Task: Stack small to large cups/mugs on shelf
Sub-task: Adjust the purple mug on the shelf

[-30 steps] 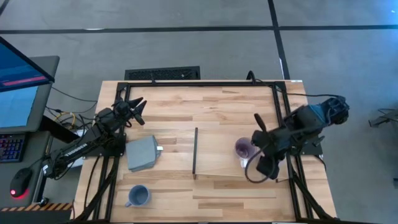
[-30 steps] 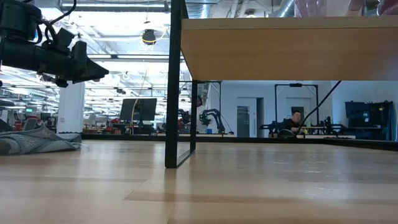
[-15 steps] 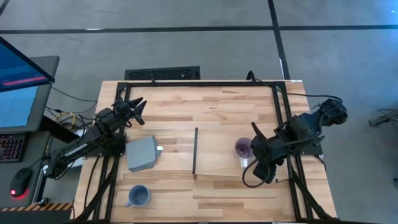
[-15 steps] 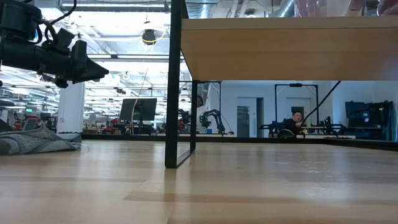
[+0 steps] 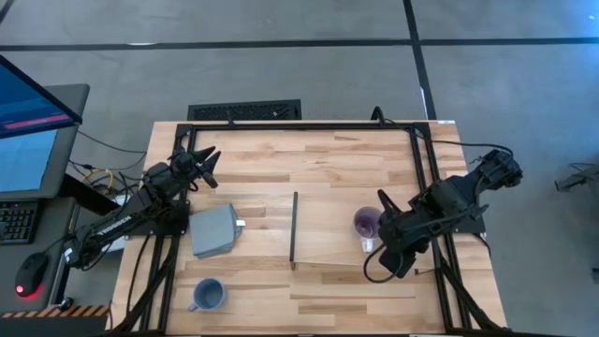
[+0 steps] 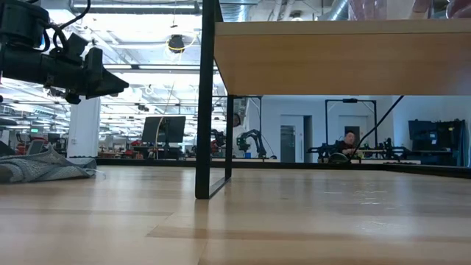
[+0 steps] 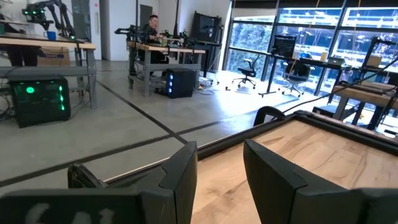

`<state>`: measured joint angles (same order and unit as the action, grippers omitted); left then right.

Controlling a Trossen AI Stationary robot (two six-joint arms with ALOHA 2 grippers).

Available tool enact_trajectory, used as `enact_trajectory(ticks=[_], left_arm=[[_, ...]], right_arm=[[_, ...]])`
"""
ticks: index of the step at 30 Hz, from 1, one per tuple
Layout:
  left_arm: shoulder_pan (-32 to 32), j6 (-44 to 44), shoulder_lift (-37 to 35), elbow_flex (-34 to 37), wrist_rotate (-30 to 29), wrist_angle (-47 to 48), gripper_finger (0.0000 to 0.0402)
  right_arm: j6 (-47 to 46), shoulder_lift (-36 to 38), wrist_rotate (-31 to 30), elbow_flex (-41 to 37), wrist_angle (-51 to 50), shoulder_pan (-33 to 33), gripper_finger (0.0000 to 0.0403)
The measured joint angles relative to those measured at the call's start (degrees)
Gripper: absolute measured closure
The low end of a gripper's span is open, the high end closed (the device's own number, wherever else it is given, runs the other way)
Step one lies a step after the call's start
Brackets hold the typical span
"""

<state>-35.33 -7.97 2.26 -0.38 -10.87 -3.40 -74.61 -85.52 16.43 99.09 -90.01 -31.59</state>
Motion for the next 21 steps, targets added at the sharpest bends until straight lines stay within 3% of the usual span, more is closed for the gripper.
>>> enact_trajectory(ticks=[15, 21], left_arm=[[-0.01, 0.0, -0.01, 0.0, -0.02, -0.01, 0.028], [-0.02, 0.0, -0.01, 0.0, -0.02, 0.0, 0.028]], right_arm=[[3.06, 0.04, -4.28, -0.17, 0.05, -0.29, 0.0227], [3.53, 0.98, -1.29, -4.39, 0.71, -1.15, 0.0227]])
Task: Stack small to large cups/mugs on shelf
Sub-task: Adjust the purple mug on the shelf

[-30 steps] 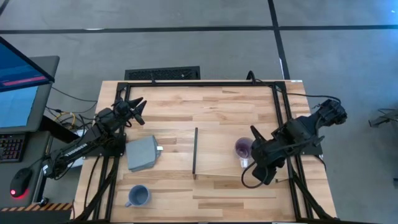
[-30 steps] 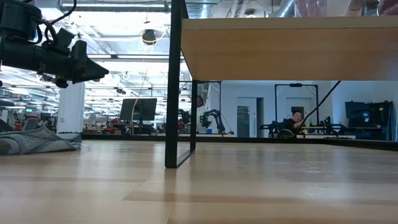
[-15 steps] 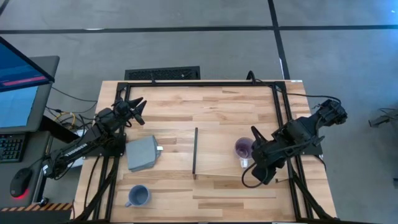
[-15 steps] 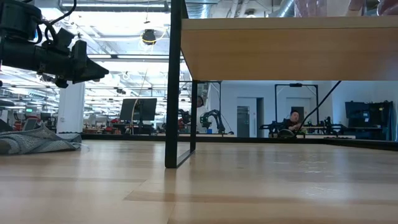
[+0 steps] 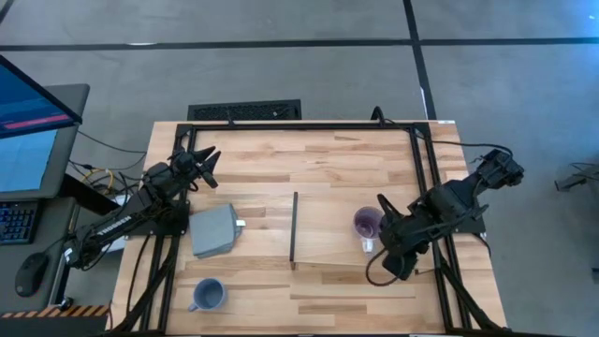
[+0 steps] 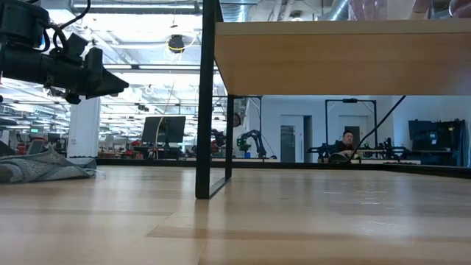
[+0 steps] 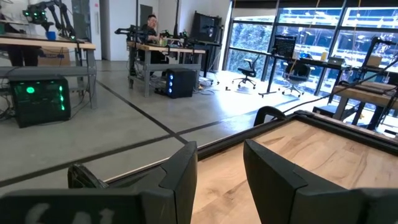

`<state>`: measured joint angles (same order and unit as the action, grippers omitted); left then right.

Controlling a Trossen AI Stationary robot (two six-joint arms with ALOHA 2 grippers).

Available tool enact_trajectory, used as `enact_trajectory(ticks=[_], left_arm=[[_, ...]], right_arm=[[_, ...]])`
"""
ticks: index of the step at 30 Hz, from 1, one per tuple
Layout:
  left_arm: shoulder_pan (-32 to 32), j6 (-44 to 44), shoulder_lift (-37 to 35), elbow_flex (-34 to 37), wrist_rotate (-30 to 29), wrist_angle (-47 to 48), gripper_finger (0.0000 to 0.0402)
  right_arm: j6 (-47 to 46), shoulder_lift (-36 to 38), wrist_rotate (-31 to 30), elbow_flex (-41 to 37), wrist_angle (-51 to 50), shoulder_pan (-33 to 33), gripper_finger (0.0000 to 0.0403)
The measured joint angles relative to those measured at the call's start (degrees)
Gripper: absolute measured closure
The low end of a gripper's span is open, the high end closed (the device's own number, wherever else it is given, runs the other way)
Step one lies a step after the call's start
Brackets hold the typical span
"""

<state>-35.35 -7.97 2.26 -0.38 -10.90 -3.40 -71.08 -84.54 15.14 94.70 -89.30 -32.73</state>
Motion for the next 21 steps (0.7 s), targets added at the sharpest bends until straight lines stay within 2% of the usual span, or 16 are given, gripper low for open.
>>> enact_trajectory(ticks=[13, 21], left_arm=[[0.01, -0.1, 0.01, -0.01, -0.02, -0.02, 0.028], [0.01, -1.8, -0.01, -0.02, -0.02, -0.02, 0.028]], right_arm=[[1.62, 1.68, -0.3, -1.84, -0.87, 0.24, 0.023], [-6.02, 6.93, -1.6, -1.84, -0.72, 0.24, 0.023]])
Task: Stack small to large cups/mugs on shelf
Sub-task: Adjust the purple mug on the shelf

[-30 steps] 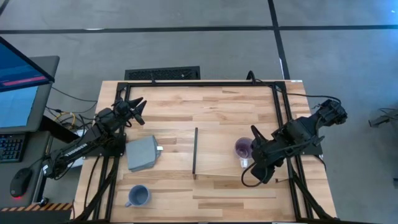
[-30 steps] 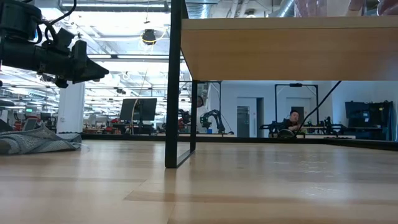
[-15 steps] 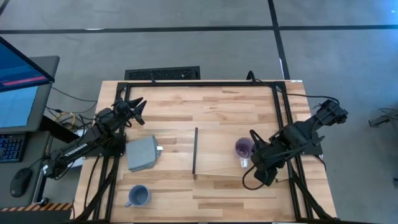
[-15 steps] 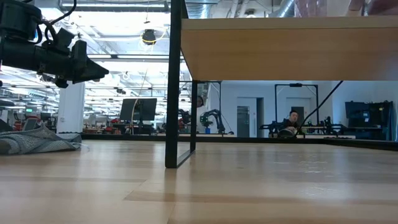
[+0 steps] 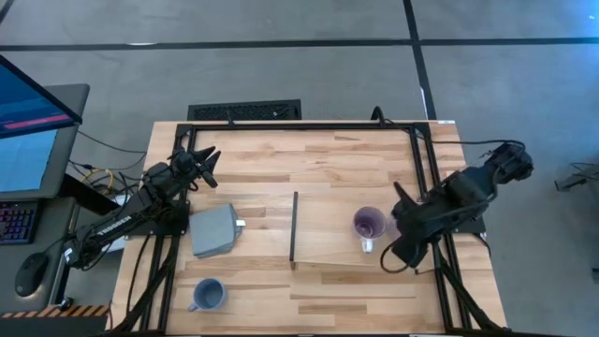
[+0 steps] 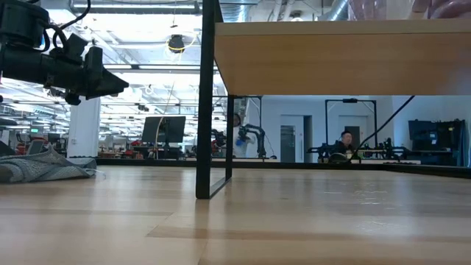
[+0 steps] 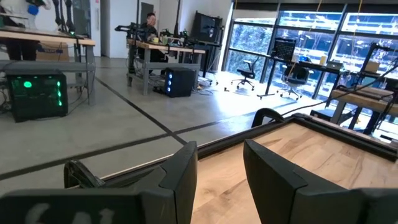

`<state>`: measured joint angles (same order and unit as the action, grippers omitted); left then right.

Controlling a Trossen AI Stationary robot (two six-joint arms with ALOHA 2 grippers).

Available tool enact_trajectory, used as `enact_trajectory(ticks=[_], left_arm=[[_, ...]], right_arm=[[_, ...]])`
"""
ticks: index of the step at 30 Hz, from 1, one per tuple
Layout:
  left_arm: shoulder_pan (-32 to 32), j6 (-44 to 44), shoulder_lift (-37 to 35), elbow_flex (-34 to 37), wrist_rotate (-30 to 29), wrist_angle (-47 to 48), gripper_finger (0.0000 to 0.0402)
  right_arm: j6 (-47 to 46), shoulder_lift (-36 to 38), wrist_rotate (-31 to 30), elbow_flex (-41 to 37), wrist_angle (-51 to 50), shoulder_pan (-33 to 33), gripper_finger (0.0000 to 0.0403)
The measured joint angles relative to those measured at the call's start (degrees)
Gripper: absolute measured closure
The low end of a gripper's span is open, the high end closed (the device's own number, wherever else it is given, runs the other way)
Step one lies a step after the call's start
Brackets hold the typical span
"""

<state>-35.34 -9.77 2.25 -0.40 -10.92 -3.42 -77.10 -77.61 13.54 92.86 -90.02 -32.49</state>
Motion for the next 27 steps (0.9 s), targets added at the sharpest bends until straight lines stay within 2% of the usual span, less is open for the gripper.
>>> enact_trajectory(ticks=[3, 8, 12, 27], left_arm=[[0.01, 0.08, 0.02, 0.01, 0.0, 0.0, 0.028], [-0.01, -0.23, 0.0, 0.0, 0.0, 0.0, 0.028], [0.01, -0.27, -0.01, 0.01, 0.0, 0.0, 0.028], [-0.01, 0.49, 0.01, 0.0, 0.0, 0.0, 0.028]], right_arm=[[-3.71, 2.26, -2.03, 0.0, -0.02, -0.02, 0.0229], [-6.86, 4.1, -0.38, -2.51, -0.03, -0.02, 0.0231], [-6.83, 4.16, 3.31, -5.43, -0.03, -0.09, 0.0231], [-5.01, 4.16, 2.99, -6.4, 0.0, -0.11, 0.023]])
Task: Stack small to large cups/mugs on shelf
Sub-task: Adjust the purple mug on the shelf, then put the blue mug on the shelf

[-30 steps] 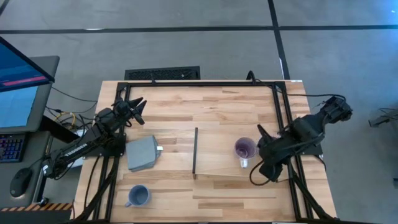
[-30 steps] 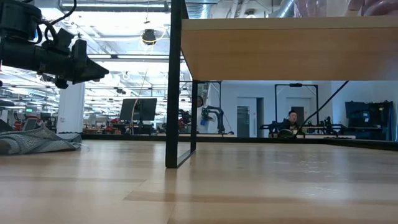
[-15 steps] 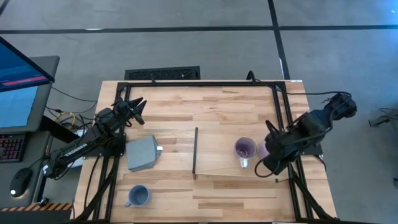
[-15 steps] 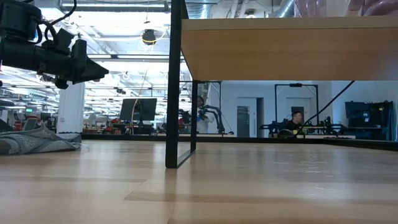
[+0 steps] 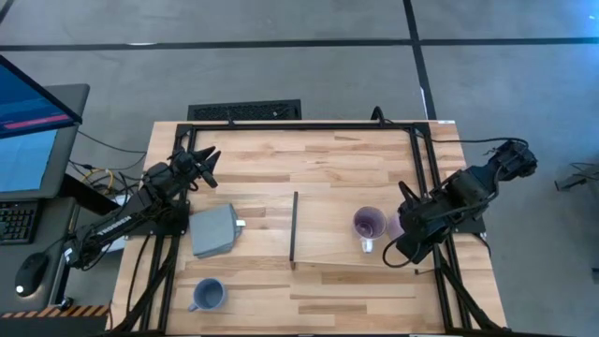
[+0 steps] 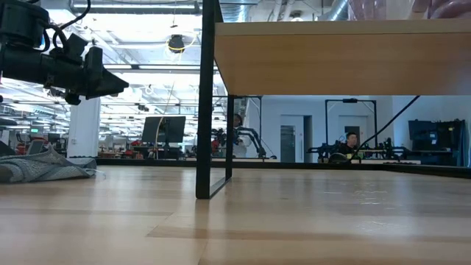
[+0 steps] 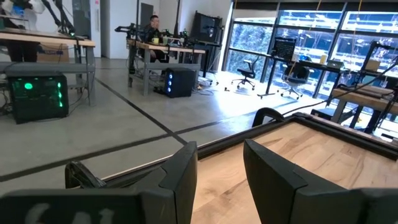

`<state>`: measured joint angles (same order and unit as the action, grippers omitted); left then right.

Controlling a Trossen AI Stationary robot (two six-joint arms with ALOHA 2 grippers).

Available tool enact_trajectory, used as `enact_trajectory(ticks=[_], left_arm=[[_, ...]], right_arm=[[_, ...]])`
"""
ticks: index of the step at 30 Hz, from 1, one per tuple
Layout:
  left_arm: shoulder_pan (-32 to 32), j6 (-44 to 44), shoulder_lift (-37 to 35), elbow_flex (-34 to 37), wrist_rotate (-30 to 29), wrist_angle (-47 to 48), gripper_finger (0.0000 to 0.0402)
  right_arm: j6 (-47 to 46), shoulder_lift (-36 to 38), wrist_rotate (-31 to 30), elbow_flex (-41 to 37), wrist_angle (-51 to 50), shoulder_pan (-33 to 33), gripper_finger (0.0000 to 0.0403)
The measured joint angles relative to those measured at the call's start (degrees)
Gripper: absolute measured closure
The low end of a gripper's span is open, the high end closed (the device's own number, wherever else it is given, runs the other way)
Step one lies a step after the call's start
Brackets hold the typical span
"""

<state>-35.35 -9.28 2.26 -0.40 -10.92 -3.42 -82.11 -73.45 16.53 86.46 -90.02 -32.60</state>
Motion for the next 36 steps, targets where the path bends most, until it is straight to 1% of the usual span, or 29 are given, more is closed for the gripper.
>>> enact_trajectory(ticks=[8, 13, 20, 30, 33, 36], left_arm=[[0.01, 0.02, -0.01, 0.01, 0.01, 0.0, 0.028], [0.01, 0.02, 0.01, 0.0, 0.01, 0.0, 0.028], [0.0, -0.42, 0.0, -0.01, 0.02, 0.0, 0.028], [0.0, -0.48, -0.02, 0.01, 0.02, 0.0, 0.028], [0.0, -0.6, 0.0, 0.0, 0.02, 0.0, 0.028], [0.02, -0.7, 0.0, -0.01, 0.02, 0.0, 0.028]], right_arm=[[0.09, 0.0, -0.02, -0.02, 0.0, 0.0, 0.0232], [2.04, -0.02, -1.1, -0.02, 0.0, 0.24, 0.0229], [5.93, 0.0, -1.92, -0.02, 0.04, 2.34, 0.0232], [6.12, -0.02, -0.49, -0.02, 0.04, 3.13, 0.0231], [6.3, -0.09, 1.11, 1.66, 0.68, 2.93, 0.0232], [4.96, -0.08, 0.63, 6.29, 0.74, 2.29, 0.023]])
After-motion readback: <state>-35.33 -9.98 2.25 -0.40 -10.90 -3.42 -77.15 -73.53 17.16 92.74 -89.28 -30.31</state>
